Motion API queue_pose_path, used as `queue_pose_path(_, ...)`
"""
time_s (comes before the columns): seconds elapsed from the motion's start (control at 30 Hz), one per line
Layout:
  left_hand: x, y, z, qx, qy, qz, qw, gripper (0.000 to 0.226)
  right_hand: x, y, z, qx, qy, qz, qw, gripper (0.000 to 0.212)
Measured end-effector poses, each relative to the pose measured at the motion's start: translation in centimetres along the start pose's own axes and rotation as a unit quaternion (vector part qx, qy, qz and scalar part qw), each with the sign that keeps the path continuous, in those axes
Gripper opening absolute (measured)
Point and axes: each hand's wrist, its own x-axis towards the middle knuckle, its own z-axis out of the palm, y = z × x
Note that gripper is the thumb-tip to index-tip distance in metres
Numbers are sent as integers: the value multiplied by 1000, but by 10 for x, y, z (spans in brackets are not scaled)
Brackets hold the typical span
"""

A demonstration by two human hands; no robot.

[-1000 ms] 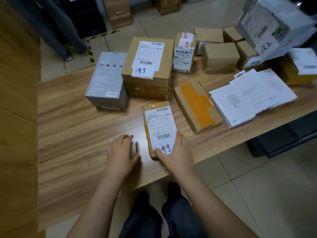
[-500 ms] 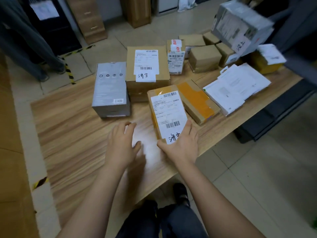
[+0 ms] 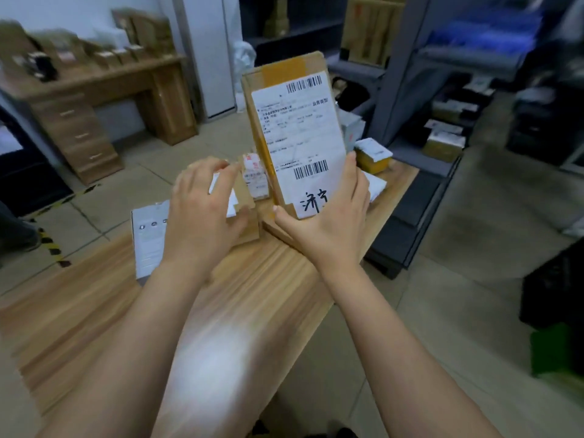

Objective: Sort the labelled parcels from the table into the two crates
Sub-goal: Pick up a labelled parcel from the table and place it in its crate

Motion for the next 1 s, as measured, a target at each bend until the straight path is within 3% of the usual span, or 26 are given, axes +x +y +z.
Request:
queue_pose_path(0.33,46,99,-24,-67,75,94,991,57,19,1,-103,27,152,-17,988,127)
queue_pose_path(1.0,24,329,-23,-134,40,189,972,62,-20,111,-303,-4,247,29,968,129)
